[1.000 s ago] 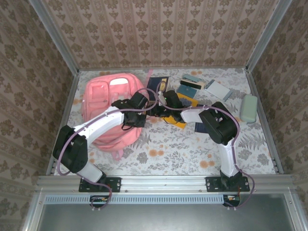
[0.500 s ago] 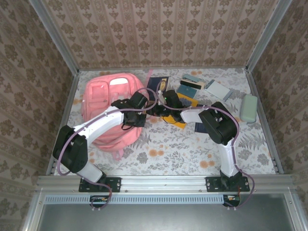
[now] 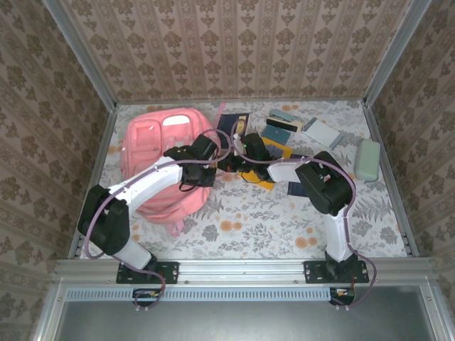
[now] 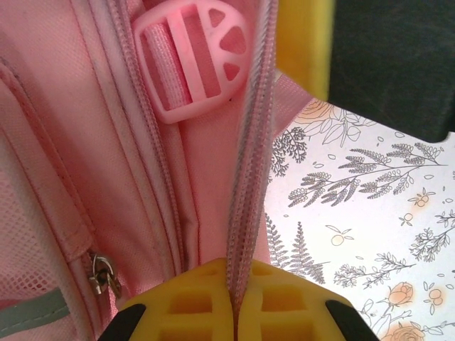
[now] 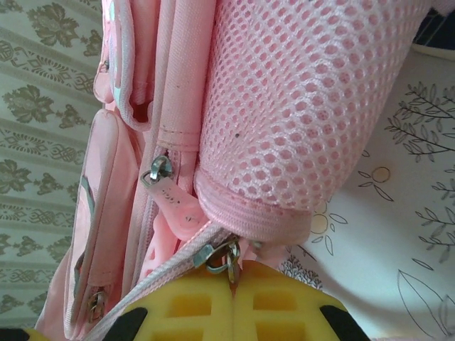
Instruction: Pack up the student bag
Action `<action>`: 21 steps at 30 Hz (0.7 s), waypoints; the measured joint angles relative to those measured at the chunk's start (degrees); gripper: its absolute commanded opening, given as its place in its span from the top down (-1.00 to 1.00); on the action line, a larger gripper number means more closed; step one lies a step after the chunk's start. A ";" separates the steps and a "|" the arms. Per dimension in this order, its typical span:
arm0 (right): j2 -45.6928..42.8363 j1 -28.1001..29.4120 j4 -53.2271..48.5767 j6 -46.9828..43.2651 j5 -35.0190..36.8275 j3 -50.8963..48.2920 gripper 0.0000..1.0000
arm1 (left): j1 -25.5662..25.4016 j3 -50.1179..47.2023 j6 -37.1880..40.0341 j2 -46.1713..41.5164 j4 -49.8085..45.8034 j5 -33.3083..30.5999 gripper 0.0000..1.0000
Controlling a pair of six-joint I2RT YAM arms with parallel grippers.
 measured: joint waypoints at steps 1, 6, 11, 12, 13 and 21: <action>-0.83 0.00 -0.63 -0.66 0.37 -0.50 1.00 | 0.37 0.00 -0.22 0.00 -0.02 0.50 0.99; -5.03 0.00 -4.11 -4.31 2.19 -2.82 1.00 | 1.66 0.00 -1.20 0.00 -0.02 3.23 0.99; -9.51 0.63 -8.55 -8.76 3.87 -5.51 1.00 | 2.19 0.00 -1.75 0.02 -0.09 5.46 0.99; -10.34 0.85 -9.42 -9.64 4.33 -5.90 1.00 | 2.23 0.00 -1.84 0.04 -0.11 5.70 0.99; -11.34 1.27 -10.51 -10.62 4.87 -6.32 1.00 | 2.32 0.00 -1.99 0.13 -0.13 6.08 0.98; -15.72 4.98 -19.58 -19.30 10.10 -6.62 1.00 | 2.82 0.44 -2.40 1.60 -0.28 7.10 1.00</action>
